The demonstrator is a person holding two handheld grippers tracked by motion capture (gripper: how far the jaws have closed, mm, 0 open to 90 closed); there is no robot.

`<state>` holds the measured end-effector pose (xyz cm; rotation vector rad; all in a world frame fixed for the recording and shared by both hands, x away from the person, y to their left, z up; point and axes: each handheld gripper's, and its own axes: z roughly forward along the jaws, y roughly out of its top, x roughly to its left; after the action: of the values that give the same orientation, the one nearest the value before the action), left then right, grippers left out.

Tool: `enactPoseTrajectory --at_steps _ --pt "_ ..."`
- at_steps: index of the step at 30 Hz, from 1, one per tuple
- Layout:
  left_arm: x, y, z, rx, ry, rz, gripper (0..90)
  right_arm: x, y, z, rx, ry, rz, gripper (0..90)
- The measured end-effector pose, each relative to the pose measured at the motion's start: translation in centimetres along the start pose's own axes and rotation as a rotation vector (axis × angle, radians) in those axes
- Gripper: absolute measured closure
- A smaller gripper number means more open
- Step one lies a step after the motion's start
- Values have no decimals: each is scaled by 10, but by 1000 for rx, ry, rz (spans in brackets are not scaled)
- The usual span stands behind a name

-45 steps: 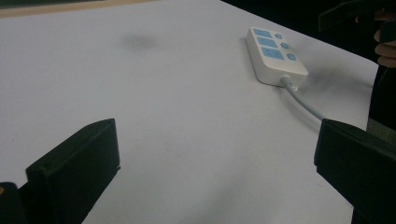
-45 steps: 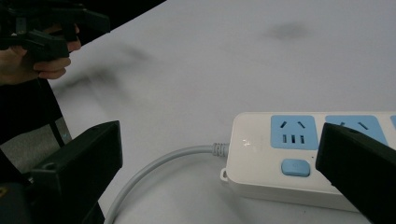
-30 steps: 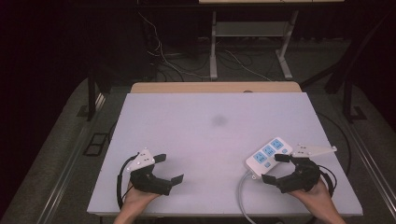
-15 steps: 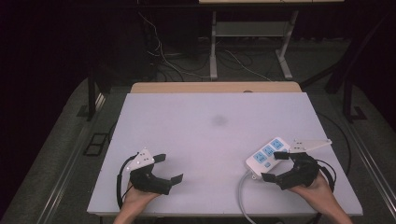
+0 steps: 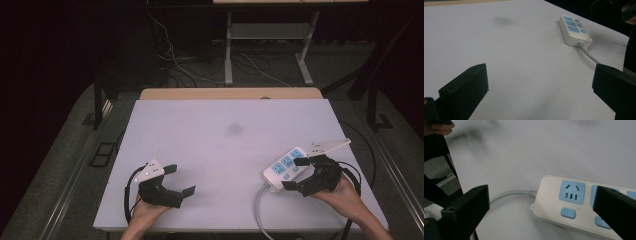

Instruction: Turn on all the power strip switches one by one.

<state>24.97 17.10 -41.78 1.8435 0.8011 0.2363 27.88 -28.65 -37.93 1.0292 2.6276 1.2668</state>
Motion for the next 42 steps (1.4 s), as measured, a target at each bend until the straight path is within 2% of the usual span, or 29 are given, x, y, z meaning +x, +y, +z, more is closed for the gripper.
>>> enactPoseTrajectory --at_steps 3,5,7,8,11,12,13,15,18,21,22,23,24,31,38,42 --pt "0 0 0 2 1 2 0 -4 2 1 16 -3 -3 10" --pt "0 0 0 3 1 4 0 -8 2 1 28 9 -7 87" --pt "0 0 0 3 2 5 0 -11 2 2 38 5 0 93" --pt "0 0 0 3 2 5 0 -13 2 3 49 8 -4 160" --pt "0 0 1 2 1 3 0 -18 3 5 63 28 -2 222" --pt "0 0 1 2 1 4 0 -20 3 5 68 44 -10 296" --pt "0 0 1 2 2 3 0 -20 3 5 68 44 -10 296" --pt "0 0 1 2 2 4 0 -21 4 6 79 56 -13 354" --pt "0 0 1 2 2 4 0 -22 6 7 92 51 -30 448" --pt "0 0 1 2 1 3 0 -23 7 8 97 44 -35 492" --pt "1 0 1 1 1 3 0 -23 7 8 101 43 -36 521" --pt "1 0 1 1 1 3 0 -24 8 9 114 33 -38 607" --pt "1 0 2 0 1 4 0 -24 8 9 114 33 -38 607" --pt "1 0 2 -6 4 8 0 -25 7 9 131 32 -44 889" --pt "1 0 3 -11 8 21 0 -26 5 12 162 -4 -48 900" --pt "1 0 4 -9 12 35 0 -27 5 13 163 -5 -42 900"
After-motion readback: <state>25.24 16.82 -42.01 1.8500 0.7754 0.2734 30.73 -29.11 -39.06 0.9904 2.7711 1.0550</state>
